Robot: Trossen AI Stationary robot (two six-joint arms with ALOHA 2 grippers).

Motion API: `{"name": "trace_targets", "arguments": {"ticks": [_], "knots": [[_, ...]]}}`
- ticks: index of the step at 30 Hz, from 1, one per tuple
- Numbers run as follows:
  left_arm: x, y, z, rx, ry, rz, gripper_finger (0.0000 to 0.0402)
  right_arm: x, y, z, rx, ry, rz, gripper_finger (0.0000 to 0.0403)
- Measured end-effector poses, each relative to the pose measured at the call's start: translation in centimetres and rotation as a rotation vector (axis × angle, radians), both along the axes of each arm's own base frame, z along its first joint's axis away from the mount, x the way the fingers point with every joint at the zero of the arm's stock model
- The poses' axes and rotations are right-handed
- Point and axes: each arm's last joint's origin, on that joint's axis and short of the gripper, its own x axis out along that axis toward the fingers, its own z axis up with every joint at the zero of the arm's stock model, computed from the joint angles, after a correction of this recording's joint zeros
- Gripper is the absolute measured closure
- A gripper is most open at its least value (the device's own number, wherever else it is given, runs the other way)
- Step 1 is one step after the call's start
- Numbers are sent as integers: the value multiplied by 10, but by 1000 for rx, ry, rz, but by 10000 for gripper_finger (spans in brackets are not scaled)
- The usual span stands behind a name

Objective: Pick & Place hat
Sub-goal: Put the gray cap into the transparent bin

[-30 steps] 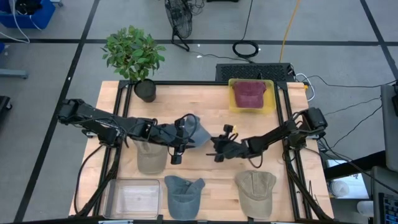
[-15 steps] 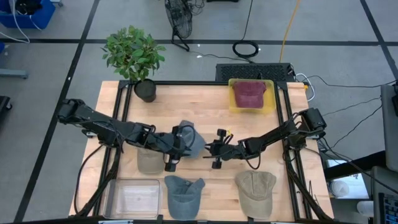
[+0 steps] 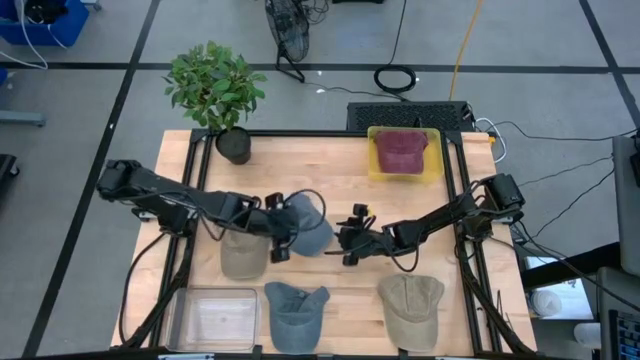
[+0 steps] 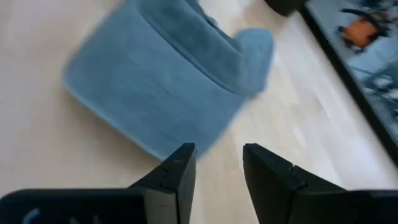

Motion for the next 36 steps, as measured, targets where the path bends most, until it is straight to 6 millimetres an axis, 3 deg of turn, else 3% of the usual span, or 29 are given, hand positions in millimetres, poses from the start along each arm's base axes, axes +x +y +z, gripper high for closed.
{"name": "trace_targets", "arguments": {"ticks": [5, 15, 20, 29, 36], "knots": [[14, 14, -2, -43, -69, 49, 313, -3, -3, -2, -53, 24, -56, 290], [22, 21, -16, -45, -17, 29, 313, -15, -9, -4, -177, 4, -223, 285], [25, 24, -25, -44, 22, 37, 313, -27, -13, 11, -160, -57, -253, 282], [32, 24, -38, -40, 35, 80, 313, -75, -27, 41, -130, -217, -277, 282], [39, 24, -52, -21, 49, 146, 313, -114, -39, 45, -124, -448, -260, 282]]}}
